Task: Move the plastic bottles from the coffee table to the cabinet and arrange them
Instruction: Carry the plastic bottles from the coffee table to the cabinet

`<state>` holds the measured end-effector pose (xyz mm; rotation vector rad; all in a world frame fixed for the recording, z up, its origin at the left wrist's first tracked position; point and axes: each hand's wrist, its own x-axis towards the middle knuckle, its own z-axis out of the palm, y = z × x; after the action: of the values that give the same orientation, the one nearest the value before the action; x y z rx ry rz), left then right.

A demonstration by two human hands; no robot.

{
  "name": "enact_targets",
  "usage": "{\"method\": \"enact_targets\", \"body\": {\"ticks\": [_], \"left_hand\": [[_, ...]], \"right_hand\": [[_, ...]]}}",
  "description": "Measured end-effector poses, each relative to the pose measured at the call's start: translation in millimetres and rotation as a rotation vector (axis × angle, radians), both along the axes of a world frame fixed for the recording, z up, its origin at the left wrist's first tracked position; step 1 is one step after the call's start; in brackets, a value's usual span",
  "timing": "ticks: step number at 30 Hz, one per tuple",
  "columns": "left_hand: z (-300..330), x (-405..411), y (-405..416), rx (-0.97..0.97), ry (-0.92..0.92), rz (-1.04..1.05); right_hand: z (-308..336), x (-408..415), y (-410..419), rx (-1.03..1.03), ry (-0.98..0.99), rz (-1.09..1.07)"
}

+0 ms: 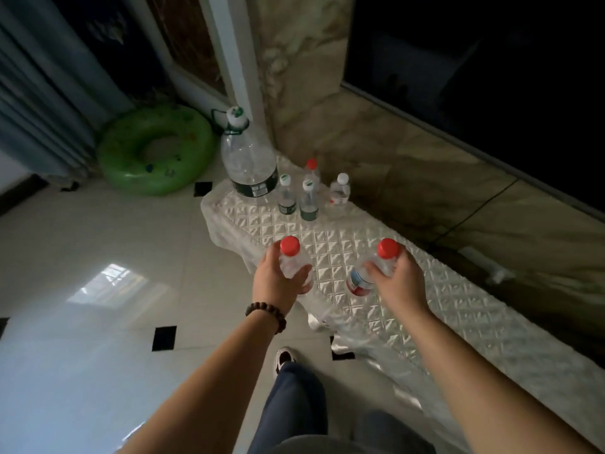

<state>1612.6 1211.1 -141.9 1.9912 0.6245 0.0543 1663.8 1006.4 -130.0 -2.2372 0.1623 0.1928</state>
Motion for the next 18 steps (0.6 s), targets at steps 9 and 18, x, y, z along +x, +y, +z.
{"method": "enact_targets", "body": {"ticks": [9,18], "left_hand": [[-39.2,85.1,16.4,0.033,0.039,-0.156],[-114.6,164.9,-12.7,0.076,0.075,-0.232]], "right_hand": [[-25.8,39.9,-8.3,-0.069,0.062,-0.141],[-101.7,113.7,-18.8,-0.084,0.103,-0.163]]}}
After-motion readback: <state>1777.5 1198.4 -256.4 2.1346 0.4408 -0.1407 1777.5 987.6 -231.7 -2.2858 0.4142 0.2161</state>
